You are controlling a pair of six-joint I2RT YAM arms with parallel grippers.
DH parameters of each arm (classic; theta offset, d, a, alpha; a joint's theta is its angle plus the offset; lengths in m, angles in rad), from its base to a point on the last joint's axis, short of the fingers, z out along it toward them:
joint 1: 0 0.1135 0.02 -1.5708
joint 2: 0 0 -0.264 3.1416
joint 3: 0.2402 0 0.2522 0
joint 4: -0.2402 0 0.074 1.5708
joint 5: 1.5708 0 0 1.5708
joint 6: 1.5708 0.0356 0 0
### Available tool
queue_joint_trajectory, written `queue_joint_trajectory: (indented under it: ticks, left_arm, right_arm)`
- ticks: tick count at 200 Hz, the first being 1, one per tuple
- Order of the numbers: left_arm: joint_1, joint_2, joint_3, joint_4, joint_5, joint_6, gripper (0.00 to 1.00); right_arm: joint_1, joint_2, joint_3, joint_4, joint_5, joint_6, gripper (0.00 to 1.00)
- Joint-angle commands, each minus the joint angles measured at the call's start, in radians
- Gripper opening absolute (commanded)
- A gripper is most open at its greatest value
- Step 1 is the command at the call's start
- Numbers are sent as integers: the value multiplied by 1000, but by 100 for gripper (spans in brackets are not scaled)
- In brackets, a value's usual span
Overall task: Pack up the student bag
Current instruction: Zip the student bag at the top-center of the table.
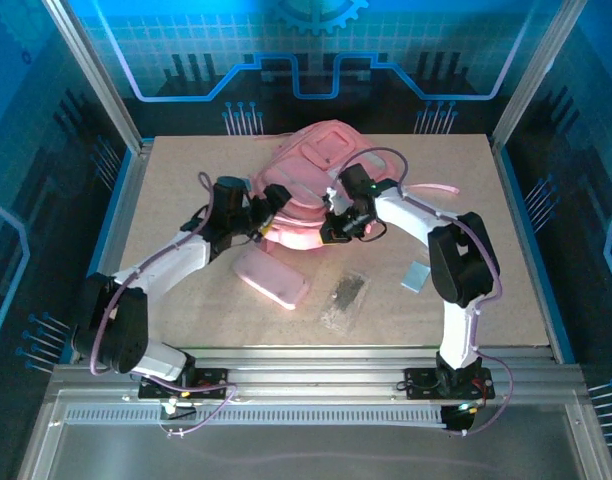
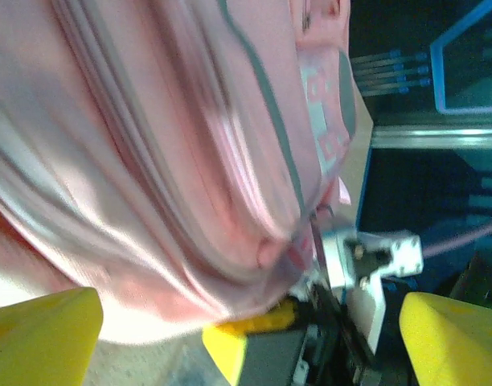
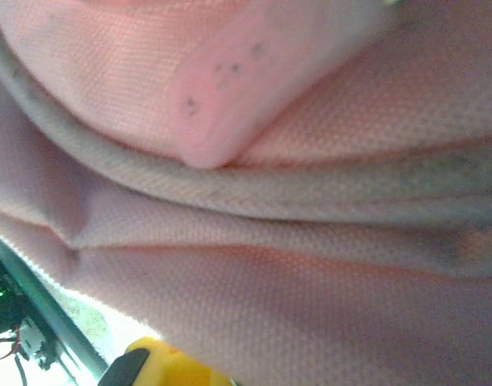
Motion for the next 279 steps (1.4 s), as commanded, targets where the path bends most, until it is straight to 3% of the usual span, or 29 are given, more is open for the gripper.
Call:
queue_joint_trajectory:
  ticks: [1, 16, 27, 34, 47, 54, 73, 111, 135, 171, 209, 216, 229, 236, 250, 279]
  left_arm:
    - [-35, 50, -43, 71, -49, -106, 95]
    - [-45, 115, -22, 99, -44, -110, 90]
    - [-46, 165, -5, 124, -39, -109, 79]
    - [-46, 193, -1, 154, -40, -102, 64]
    - [-46, 233, 13, 174, -55, -92, 18]
    - [-43, 249, 21, 178, -60, -80, 0]
    - [-43, 264, 38, 160, -60, -47, 0]
    - [-41, 230, 26, 127, -78, -11, 0]
    - [-43, 220, 16, 128, -79, -12, 0]
    - [-44, 227, 13, 152, -55, -34, 0]
    - [-56, 247, 22, 204, -1, -67, 0]
    - [-61, 250, 27, 214, 18, -62, 1]
    - [-65, 254, 49, 201, 68, -47, 29]
    - [-66, 248, 56, 179, 85, -33, 45]
    - [-74, 213, 57, 119, 82, 17, 55]
    - [-89, 90, -7, 60, 12, 120, 54]
  right_arm:
    - [6, -21, 6, 80, -79, 28, 0]
    - [12, -38, -26, 93, -91, 18, 0]
    - [12, -48, -51, 87, -75, 6, 0]
    - [10, -51, -62, 73, -58, -8, 0]
    - [4, -56, -79, 28, -16, -45, 0]
    - [-2, -58, -87, 0, 11, -70, 0]
    - [-36, -65, -106, -81, 145, -119, 0]
    - [-134, -59, -77, -179, 559, -106, 0]
    - [-195, -47, -27, -170, 667, -76, 0]
    - [-230, -30, 20, -106, 638, -44, 0]
    - [-225, -54, -78, 4, 451, -1, 0]
    - [-225, -58, -92, 2, 418, 3, 11]
    - [-224, -77, -129, -4, 374, 10, 41]
    - [-222, -99, -164, 1, 357, 16, 51]
    - [-222, -154, -227, 13, 337, 25, 58]
    - [-222, -259, -292, 9, 305, 43, 63]
